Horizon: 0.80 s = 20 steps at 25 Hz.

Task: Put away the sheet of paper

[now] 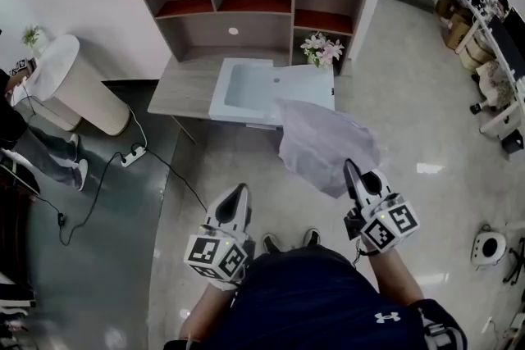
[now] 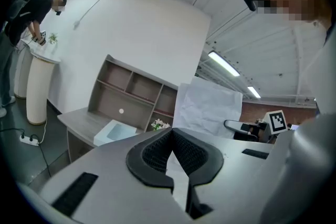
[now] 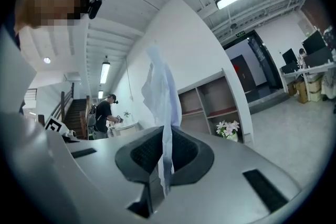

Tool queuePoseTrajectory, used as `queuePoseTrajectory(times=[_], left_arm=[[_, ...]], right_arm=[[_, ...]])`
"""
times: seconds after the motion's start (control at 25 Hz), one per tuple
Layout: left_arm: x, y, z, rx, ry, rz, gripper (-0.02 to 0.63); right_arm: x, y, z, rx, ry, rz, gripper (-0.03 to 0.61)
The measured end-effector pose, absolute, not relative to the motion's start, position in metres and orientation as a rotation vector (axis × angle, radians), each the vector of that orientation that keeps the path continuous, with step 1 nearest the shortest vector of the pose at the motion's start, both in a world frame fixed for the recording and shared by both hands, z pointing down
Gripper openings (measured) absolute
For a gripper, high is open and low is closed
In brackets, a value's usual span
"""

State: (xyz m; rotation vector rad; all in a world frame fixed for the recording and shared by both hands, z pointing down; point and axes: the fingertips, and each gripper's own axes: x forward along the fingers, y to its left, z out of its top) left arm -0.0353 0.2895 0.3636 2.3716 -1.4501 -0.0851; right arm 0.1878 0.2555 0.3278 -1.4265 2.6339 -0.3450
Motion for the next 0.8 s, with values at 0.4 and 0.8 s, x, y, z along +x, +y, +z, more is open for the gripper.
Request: queuePoseTrajectory(times=[0.4, 0.8], left_arm=[[-0.086, 0.289, 0.381, 2.337, -1.438, -0.119, 0.015], [-0.11, 0.289, 0.398, 2.315, -1.417, -0.117, 0.015]], right_arm=[[0.176, 0.249, 0.325, -1.444, 2.461, -0.466, 0.023], [0.17, 0.249, 0.337, -1.509, 2.408, -0.533, 0.023]])
